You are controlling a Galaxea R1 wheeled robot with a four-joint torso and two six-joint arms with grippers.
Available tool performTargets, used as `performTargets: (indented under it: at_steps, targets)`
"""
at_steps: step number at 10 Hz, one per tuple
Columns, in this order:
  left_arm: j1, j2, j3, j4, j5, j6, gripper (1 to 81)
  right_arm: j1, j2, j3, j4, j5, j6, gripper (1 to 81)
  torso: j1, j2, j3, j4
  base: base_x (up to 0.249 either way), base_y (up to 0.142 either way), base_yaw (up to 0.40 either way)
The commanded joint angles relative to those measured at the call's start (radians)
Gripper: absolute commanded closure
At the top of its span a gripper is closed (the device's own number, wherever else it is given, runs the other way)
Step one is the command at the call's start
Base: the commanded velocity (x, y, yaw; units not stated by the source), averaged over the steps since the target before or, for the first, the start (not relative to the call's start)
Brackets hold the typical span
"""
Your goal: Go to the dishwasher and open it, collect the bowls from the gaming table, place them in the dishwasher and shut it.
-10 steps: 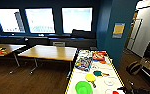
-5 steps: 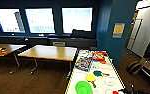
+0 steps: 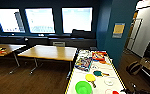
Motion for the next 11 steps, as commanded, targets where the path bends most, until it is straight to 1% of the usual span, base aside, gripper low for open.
performTargets:
  at_steps: [1, 3, 5, 7, 11]
  targets:
    - [-0.053, -0.005, -0.02, -0.005, 0.046, -0.001, 1.0, 0.153, -0.03, -0.006, 0.018, -0.029, -0.002, 1.0, 0.0, 0.0, 0.0, 0.0, 0.0, 0.0, 0.0]
    - [-0.053, 0.004, -0.034, -0.006, 0.047, -0.001, 1.0, 0.155, -0.011, -0.014, 0.019, -0.027, -0.002, 1.0, 0.0, 0.0, 0.0, 0.0, 0.0, 0.0, 0.0]
    - [-0.053, 0.003, -0.034, -0.006, 0.047, -0.001, 1.0, 0.155, 0.013, -0.044, 0.021, -0.027, 0.0, 1.0, 0.0, 0.0, 0.0, 0.0, 0.0, 0.0, 0.0]
    - [-0.053, 0.004, -0.034, -0.006, 0.047, -0.001, 1.0, 0.144, 0.029, -0.064, 0.021, -0.026, -0.002, 1.0, 0.0, 0.0, 0.0, 0.0, 0.0, 0.0, 0.0]
    - [-0.053, 0.008, -0.034, -0.003, 0.047, -0.001, 1.0, 0.107, 0.039, -0.07, 0.021, -0.015, -0.002, 1.0, 0.0, 0.0, 0.0, 0.0, 0.0, 0.0, 0.0]
